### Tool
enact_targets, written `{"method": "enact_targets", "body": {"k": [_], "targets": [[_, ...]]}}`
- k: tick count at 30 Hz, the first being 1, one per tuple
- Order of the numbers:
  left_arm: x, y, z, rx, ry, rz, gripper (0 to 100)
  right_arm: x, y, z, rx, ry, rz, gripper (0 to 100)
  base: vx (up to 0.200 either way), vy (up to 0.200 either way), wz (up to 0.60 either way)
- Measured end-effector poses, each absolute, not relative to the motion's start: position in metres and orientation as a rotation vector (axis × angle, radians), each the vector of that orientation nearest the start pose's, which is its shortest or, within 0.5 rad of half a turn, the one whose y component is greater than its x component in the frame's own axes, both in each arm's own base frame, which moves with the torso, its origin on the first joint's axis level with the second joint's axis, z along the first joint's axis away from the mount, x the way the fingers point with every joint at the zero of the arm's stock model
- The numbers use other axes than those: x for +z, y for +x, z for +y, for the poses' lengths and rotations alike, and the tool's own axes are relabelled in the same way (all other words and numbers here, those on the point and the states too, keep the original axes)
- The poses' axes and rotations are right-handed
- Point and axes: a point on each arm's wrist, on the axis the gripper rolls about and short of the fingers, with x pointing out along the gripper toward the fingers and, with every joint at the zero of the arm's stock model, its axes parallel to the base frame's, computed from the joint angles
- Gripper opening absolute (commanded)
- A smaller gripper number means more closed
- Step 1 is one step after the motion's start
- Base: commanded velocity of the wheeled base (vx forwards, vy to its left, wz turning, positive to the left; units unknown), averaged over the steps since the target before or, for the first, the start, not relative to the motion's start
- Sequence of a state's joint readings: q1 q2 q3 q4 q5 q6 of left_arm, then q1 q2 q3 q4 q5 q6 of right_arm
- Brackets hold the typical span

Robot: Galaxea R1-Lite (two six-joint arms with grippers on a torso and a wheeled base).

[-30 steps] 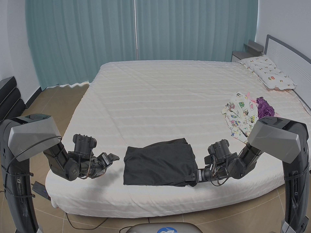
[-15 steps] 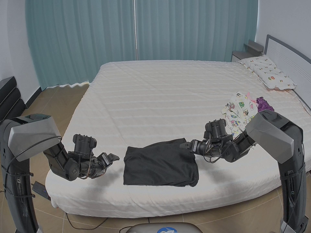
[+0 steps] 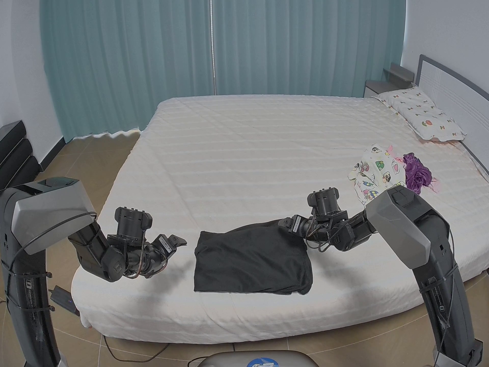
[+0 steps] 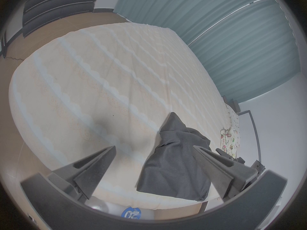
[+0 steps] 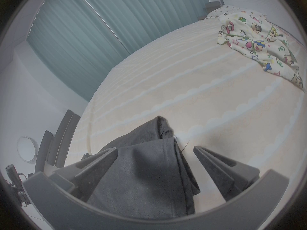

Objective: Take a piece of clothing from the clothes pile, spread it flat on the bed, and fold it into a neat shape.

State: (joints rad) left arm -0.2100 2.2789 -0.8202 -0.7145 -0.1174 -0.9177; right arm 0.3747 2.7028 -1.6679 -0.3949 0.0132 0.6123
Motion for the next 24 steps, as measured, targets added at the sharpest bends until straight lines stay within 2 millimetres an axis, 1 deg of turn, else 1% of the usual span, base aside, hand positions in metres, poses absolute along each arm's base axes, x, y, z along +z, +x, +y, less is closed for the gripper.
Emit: {"method": "enact_targets", "body": {"k": [2,3,15,19,23,24], "targets": [[-0.007,0.356,-0.079,0.053,-0.831,0.833,100,-0.048,0.473,0.187,0.170,0.469,0.723,100,0.000,0.000,0.00],[-0.007,0.356,-0.079,0.053,-0.830,0.834,100,-0.048,0.473,0.188,0.170,0.468,0.724,0,0.000,0.000,0.00],[-0.009,0.356,-0.079,0.054,-0.828,0.838,100,-0.051,0.472,0.184,0.153,0.473,0.734,0,0.000,0.000,0.00],[-0.009,0.357,-0.079,0.053,-0.828,0.838,100,-0.050,0.466,0.182,0.145,0.473,0.752,0,0.000,0.000,0.00],[-0.009,0.357,-0.079,0.053,-0.827,0.838,100,-0.049,0.462,0.175,0.131,0.471,0.769,0,0.000,0.000,0.00],[-0.009,0.357,-0.079,0.053,-0.827,0.838,100,-0.049,0.461,0.173,0.128,0.469,0.773,100,0.000,0.000,0.00]]}}
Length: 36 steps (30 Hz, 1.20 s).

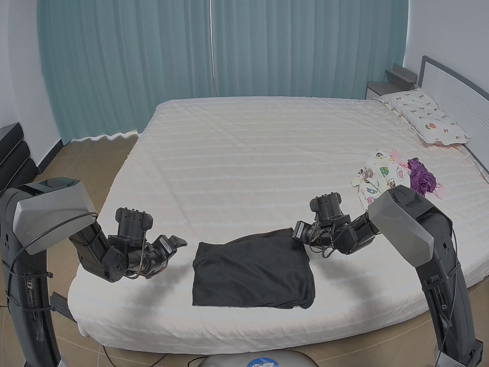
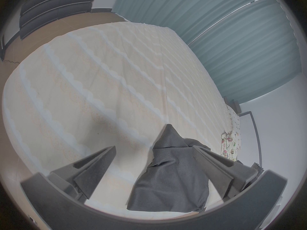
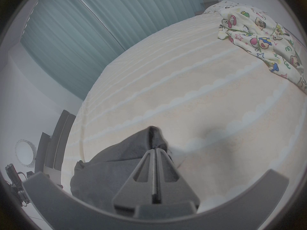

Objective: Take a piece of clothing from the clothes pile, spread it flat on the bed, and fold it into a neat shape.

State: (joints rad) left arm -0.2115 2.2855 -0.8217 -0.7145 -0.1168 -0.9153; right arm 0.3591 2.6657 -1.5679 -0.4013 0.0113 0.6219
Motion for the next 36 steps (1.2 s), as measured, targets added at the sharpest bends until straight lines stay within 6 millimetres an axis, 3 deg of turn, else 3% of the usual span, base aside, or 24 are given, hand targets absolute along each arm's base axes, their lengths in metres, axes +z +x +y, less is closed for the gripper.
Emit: {"method": "enact_targets", "body": {"k": [13,14,22,36], "targets": [[-0.009,0.357,-0.079,0.053,-0.827,0.836,100,-0.050,0.454,0.184,0.161,0.454,0.774,100,0.000,0.000,0.00],[-0.009,0.357,-0.079,0.052,-0.828,0.836,100,-0.051,0.454,0.185,0.166,0.454,0.772,0,0.000,0.000,0.00],[-0.009,0.357,-0.079,0.052,-0.828,0.837,100,-0.052,0.457,0.189,0.167,0.461,0.756,0,0.000,0.000,0.00],[-0.008,0.357,-0.079,0.051,-0.828,0.836,100,-0.049,0.466,0.178,0.135,0.484,0.699,0,0.000,0.000,0.00]]}}
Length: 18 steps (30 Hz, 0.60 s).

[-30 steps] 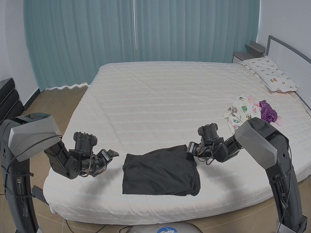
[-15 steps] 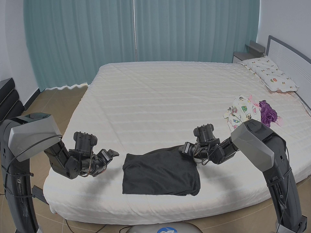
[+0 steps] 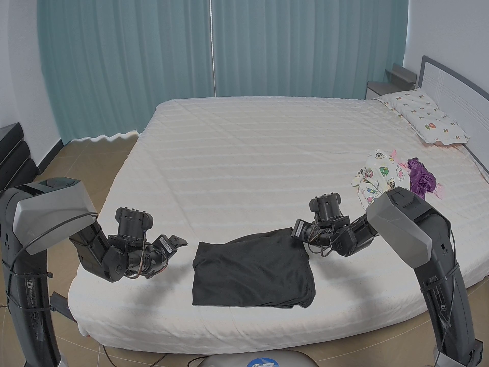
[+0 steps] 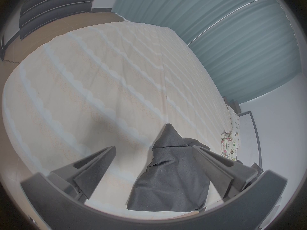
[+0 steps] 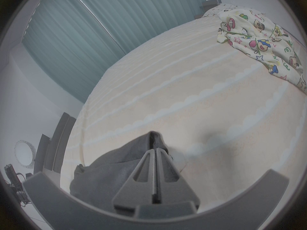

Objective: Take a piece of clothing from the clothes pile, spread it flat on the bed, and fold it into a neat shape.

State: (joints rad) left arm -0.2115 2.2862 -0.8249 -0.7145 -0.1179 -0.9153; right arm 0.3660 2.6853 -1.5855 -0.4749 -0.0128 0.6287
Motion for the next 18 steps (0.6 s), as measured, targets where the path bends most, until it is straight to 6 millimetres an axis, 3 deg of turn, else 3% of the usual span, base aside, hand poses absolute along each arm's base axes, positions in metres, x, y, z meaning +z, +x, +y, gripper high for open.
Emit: {"method": "enact_targets", "body": {"k": [18], "targets": [[-0.008,0.357,-0.079,0.050,-0.828,0.836,100,-0.047,0.476,0.160,0.079,0.497,0.648,0,0.000,0.000,0.00]]}}
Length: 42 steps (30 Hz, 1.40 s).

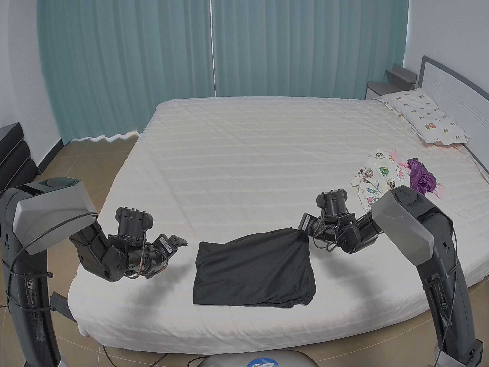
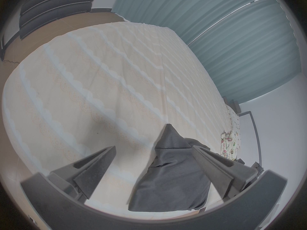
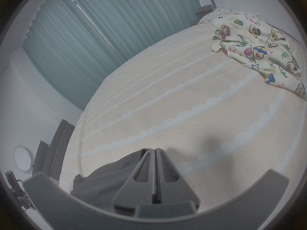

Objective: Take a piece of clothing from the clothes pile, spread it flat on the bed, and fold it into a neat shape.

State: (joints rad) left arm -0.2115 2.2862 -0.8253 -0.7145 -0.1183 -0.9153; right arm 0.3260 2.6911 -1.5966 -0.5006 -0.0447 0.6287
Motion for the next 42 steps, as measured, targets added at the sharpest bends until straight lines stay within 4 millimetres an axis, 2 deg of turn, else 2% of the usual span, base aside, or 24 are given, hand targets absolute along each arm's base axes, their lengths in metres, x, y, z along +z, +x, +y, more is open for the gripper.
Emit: {"method": "enact_targets", "body": {"k": [7,8,16,20,26,33,38,42], "targets": [[-0.008,0.357,-0.079,0.051,-0.828,0.836,100,-0.051,0.477,0.158,0.069,0.495,0.649,0,0.000,0.000,0.00],[-0.008,0.357,-0.079,0.050,-0.828,0.836,100,-0.052,0.477,0.158,0.069,0.495,0.649,100,0.000,0.000,0.00],[-0.008,0.357,-0.079,0.050,-0.828,0.836,100,-0.053,0.477,0.160,0.062,0.490,0.646,100,0.000,0.000,0.00],[-0.009,0.357,-0.079,0.051,-0.828,0.838,100,-0.047,0.477,0.159,0.044,0.486,0.624,100,0.000,0.000,0.00],[-0.002,0.353,-0.078,0.045,-0.831,0.828,100,-0.019,0.469,0.146,0.025,0.498,0.601,100,0.000,0.000,0.00],[0.041,0.342,-0.076,-0.015,-0.826,0.735,100,0.033,0.427,0.114,-0.005,0.512,0.563,100,0.000,0.000,0.00],[0.080,0.327,-0.072,-0.068,-0.795,0.651,100,0.080,0.379,0.093,-0.002,0.510,0.511,100,0.000,0.000,0.00],[0.109,0.307,-0.068,-0.103,-0.771,0.591,100,0.117,0.336,0.080,0.010,0.499,0.454,100,0.000,0.000,0.00]]}}
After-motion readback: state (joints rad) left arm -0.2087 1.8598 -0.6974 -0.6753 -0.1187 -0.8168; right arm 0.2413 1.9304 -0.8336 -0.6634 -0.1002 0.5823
